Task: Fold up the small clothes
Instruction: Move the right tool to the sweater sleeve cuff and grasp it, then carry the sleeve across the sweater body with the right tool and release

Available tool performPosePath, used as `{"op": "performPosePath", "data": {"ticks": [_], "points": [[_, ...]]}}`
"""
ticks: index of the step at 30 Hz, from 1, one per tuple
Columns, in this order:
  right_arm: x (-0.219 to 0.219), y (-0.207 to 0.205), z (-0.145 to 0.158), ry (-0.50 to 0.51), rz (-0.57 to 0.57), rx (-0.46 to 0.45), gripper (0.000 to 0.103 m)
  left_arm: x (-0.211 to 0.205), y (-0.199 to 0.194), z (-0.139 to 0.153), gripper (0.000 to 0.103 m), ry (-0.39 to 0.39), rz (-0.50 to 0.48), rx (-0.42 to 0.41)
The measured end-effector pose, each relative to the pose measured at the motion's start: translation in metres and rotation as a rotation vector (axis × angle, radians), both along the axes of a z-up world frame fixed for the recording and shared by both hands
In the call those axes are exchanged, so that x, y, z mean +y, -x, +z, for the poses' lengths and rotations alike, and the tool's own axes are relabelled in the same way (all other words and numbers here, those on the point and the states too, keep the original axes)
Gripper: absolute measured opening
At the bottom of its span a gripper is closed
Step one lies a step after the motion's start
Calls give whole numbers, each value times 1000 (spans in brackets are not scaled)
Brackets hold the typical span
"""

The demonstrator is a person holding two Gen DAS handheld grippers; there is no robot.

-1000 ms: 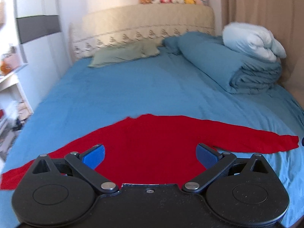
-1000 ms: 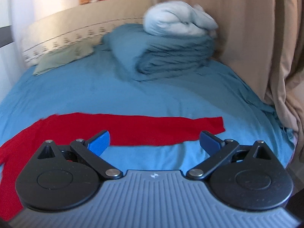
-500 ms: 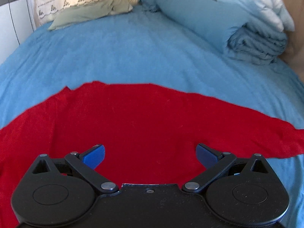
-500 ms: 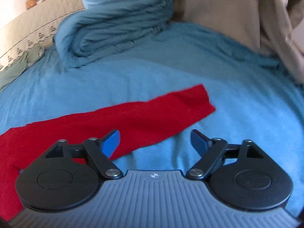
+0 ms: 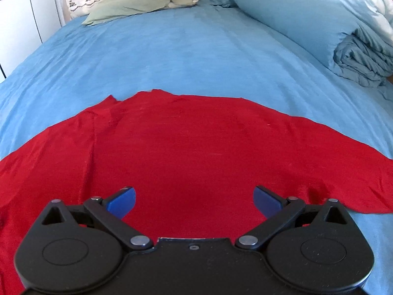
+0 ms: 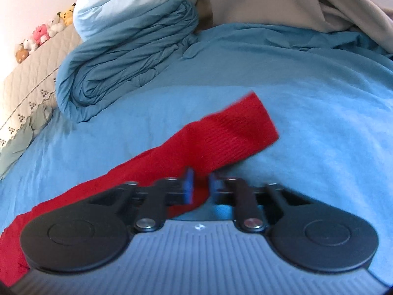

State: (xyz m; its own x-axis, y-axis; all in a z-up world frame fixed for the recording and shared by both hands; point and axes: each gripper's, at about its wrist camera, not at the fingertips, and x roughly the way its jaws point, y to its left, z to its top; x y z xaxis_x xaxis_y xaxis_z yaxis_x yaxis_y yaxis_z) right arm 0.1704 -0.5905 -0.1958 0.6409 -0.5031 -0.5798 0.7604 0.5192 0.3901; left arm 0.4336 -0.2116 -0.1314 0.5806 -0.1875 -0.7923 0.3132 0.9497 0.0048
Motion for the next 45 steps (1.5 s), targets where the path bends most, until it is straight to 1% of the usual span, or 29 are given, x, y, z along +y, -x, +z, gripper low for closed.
{"op": "performPosePath", "data": {"ticks": [3, 5, 8, 12, 14, 16, 18, 20, 21, 23, 25, 27, 28, 30, 32, 34, 35, 36, 37, 38, 39, 40, 41, 43, 45], "points": [[10, -7, 23, 58, 38, -7, 23, 15, -4, 4, 103, 2, 14, 2], [20, -18, 46, 93, 90, -36, 22, 29, -6, 8, 103, 5, 29, 2], [43, -47, 89, 139, 198, -93, 22, 51, -10, 17, 103, 9, 31, 16], [99, -107, 140, 191, 391, -212, 22, 84, -8, 32, 103, 18, 46, -24], [134, -139, 156, 198, 490, -258, 22, 103, -8, 37, 103, 14, 68, -40], [176, -172, 162, 192, 592, -286, 22, 121, -8, 38, 103, 10, 100, -38], [223, -201, 155, 189, 695, -293, 22, 141, -7, 36, 103, 6, 143, -33], [268, -222, 138, 167, 795, -283, 22, 160, -4, 33, 103, -16, 193, -52], [293, -231, 125, 156, 850, -264, 22, 168, -2, 31, 103, -31, 210, -60], [332, -242, 102, 159, 935, -220, 22, 183, 0, 29, 103, -50, 224, -78], [368, -246, 77, 172, 1019, -168, 22, 197, 2, 25, 103, -56, 238, -76], [398, -244, 56, 235, 1083, -123, 22, 211, -1, 22, 103, -38, 238, -46], [408, -243, 46, 254, 1107, -100, 22, 217, -2, 19, 103, -15, 229, -25], [425, -239, 29, 260, 1140, -54, 22, 224, -1, 14, 103, 25, 220, 3], [433, -245, 17, 268, 1150, -23, 22, 229, 1, 11, 103, 52, 229, 20], [438, -244, 10, 287, 1165, -8, 23, 231, 0, 8, 103, 65, 245, 38], [441, -247, 8, 295, 1174, -6, 26, 231, 2, 7, 103, 69, 248, 41], [442, -246, 7, 295, 1186, -4, 27, 233, 1, 6, 103, 75, 246, 39], [442, -242, 5, 294, 1193, -5, 32, 231, 0, 6, 103, 81, 241, 36], [442, -239, 5, 295, 1201, -6, 51, 230, -1, 7, 103, 88, 236, 33], [441, -234, 7, 299, 1210, -5, 63, 229, -4, 8, 103, 95, 229, 31], [441, -240, 8, 313, 1211, -8, 79, 227, -4, 10, 103, 103, 218, 28], [438, -235, 13, 332, 1211, -13, 87, 223, -5, 13, 103, 111, 200, 22], [432, -223, 21, 372, 1219, -2, 88, 212, -4, 20, 103, 120, 150, 5], [419, -206, 26, 393, 1220, 14, 89, 195, -2, 25, 103, 113, 80, -23]]}}
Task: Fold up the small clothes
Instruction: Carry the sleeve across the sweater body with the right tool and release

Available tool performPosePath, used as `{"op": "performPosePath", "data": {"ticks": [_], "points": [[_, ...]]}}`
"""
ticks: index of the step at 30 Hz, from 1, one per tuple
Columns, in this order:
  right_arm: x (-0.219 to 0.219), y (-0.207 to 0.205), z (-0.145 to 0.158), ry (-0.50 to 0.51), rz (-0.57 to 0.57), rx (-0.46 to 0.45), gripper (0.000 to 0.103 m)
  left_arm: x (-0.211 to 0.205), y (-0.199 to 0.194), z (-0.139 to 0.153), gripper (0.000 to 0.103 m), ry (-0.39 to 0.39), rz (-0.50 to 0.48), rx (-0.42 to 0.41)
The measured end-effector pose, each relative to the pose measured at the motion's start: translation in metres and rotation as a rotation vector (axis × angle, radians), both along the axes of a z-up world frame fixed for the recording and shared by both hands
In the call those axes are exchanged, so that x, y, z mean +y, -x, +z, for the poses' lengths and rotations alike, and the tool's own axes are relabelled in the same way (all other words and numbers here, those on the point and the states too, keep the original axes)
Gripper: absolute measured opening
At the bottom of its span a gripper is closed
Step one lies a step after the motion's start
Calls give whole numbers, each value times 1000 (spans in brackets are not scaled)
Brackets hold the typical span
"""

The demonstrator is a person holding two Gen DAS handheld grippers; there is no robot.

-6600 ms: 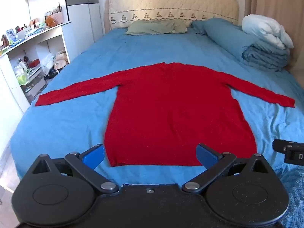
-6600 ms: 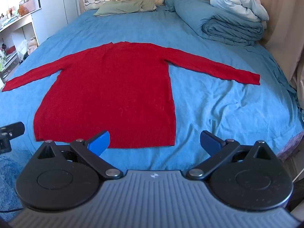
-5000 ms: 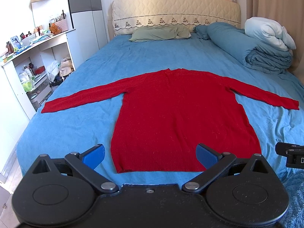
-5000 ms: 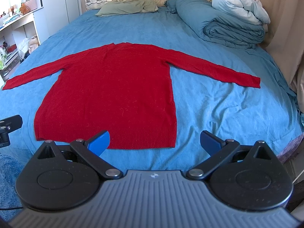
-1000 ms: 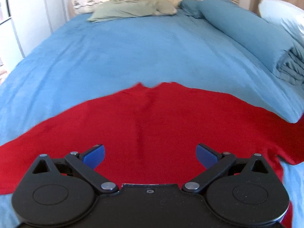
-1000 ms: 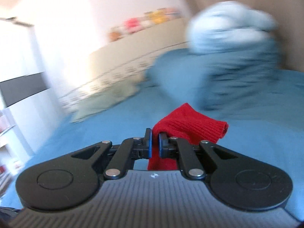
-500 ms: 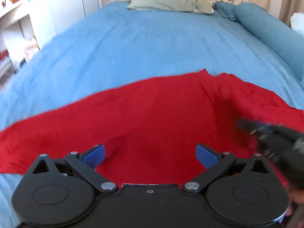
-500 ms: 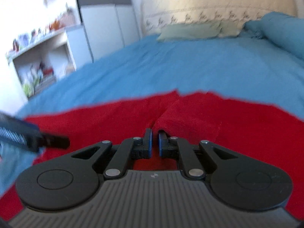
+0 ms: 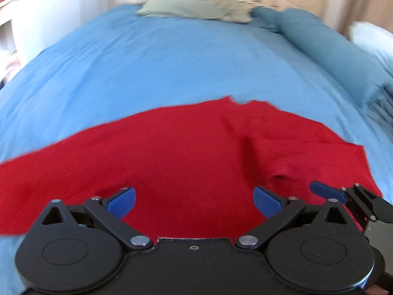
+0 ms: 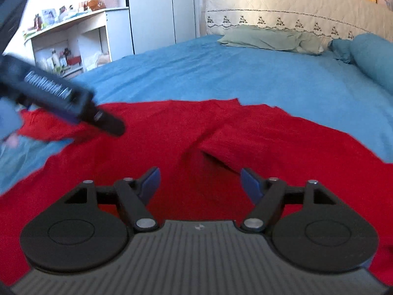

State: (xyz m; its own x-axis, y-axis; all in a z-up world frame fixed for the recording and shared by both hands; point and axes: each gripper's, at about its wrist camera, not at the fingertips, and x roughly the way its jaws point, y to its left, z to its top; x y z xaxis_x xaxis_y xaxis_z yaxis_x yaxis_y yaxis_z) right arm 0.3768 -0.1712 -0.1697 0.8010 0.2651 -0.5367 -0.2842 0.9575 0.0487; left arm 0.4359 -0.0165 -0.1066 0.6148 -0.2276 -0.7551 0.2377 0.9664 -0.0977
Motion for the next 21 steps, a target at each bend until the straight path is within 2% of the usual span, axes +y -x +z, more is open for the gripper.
{"op": "performPosePath", "data": {"ticks": [4, 7, 9, 10, 15, 18, 21], "points": [[-37, 30, 7, -16, -40, 10, 92, -48, 3, 0, 103, -73, -130, -88], [-61, 44, 6, -58, -86, 37, 93, -86, 11, -18, 103, -247, -218, -236], [-76, 52, 4, -94, -110, 46, 93, -101, 11, -36, 102, -338, -268, -266], [-82, 55, 4, -104, -118, 45, 93, -106, 9, -43, 100, -354, -282, -267], [-97, 62, 0, -132, -145, 39, 93, -119, -2, -66, 71, -404, -298, -286], [-95, 63, 1, -143, -153, 33, 93, -124, -7, -70, 62, -413, -311, -314], [-92, 63, -1, -153, -156, 35, 93, -127, -11, -69, 58, -420, -292, -347]]}}
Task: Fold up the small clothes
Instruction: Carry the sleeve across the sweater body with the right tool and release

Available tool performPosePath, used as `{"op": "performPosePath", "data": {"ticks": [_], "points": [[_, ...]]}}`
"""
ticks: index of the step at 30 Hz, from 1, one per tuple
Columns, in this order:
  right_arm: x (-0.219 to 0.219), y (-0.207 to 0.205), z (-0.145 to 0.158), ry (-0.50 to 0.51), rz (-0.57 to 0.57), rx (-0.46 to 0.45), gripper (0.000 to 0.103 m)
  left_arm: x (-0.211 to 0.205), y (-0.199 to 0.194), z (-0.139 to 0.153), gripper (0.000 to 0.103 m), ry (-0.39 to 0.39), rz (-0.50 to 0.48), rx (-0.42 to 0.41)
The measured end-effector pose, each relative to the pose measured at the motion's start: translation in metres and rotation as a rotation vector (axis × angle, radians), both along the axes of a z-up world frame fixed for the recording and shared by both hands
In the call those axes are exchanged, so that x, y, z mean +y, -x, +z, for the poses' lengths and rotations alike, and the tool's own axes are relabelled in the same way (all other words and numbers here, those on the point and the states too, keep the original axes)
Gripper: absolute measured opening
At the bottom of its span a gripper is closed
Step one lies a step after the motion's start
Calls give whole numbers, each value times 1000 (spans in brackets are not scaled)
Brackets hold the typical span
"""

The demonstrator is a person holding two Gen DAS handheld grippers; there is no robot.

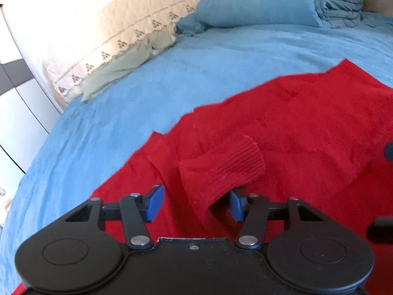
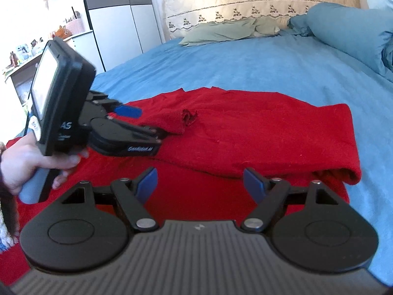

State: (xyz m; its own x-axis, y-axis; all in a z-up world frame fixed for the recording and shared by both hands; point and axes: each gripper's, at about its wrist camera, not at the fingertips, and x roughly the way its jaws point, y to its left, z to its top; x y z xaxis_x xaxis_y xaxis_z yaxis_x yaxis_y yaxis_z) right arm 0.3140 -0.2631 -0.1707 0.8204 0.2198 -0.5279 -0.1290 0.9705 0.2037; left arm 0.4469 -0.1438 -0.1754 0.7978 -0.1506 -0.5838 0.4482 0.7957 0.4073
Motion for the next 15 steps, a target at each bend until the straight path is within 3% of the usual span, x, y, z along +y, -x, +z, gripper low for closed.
{"op": "performPosePath", "data": {"ticks": [5, 9, 15], "points": [[3, -5, -1, -15, -6, -2, 93, 23, -18, 5, 58, 169, 127, 59], [0, -6, -4, -34, -16, 6, 93, 40, -24, 2, 47, 269, 159, 143], [0, -7, -6, -42, -18, 3, 93, 77, -31, 1, 43, 518, 291, 234]]}}
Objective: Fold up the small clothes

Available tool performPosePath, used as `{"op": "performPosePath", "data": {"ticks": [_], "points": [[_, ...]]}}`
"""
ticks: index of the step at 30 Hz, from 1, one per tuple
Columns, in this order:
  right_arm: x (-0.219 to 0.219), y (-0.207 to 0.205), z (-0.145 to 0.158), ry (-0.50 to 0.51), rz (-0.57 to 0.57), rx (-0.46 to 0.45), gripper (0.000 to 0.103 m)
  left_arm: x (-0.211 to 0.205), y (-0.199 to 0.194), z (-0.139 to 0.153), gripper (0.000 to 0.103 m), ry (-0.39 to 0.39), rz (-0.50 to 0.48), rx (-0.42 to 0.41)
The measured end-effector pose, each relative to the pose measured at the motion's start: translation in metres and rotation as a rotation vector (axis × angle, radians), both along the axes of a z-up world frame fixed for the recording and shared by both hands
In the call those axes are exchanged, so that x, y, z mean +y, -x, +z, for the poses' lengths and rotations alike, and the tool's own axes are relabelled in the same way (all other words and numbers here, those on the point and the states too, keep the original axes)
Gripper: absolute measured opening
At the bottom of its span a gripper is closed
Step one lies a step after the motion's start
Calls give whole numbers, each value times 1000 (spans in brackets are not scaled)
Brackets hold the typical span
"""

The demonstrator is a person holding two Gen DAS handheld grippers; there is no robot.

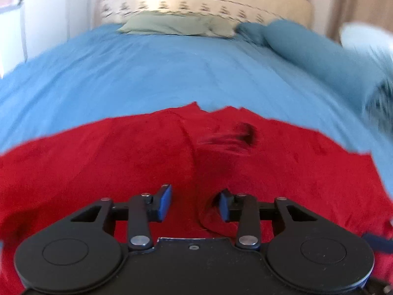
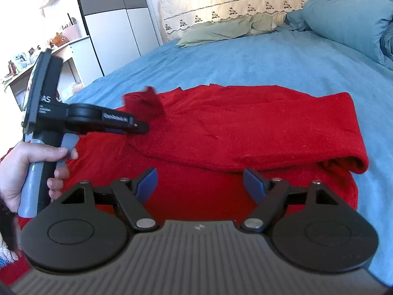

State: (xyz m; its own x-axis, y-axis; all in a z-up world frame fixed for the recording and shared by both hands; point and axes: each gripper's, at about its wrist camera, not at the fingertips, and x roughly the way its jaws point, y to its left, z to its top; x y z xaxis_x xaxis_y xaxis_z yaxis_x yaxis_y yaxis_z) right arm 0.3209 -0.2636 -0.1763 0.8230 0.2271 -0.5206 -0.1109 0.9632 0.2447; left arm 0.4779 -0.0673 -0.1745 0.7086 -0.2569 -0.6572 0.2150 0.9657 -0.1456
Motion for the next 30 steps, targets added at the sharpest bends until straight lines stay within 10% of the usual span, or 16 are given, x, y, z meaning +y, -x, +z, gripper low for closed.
{"op": "performPosePath", "data": {"ticks": [5, 10, 23, 30], "points": [[-2, -1, -3, 1, 4, 0, 93, 3, 3, 2, 38, 79, -31, 0], [-2, -2, -2, 7, 6, 0, 93, 4, 0, 1, 9, 110, -16, 23], [12, 3, 17, 38, 19, -38, 93, 54, 17, 46, 6, 84, 105, -166], [20, -2, 12, 38, 16, -4, 93, 102, 15, 16, 7, 138, 192, -88]]}}
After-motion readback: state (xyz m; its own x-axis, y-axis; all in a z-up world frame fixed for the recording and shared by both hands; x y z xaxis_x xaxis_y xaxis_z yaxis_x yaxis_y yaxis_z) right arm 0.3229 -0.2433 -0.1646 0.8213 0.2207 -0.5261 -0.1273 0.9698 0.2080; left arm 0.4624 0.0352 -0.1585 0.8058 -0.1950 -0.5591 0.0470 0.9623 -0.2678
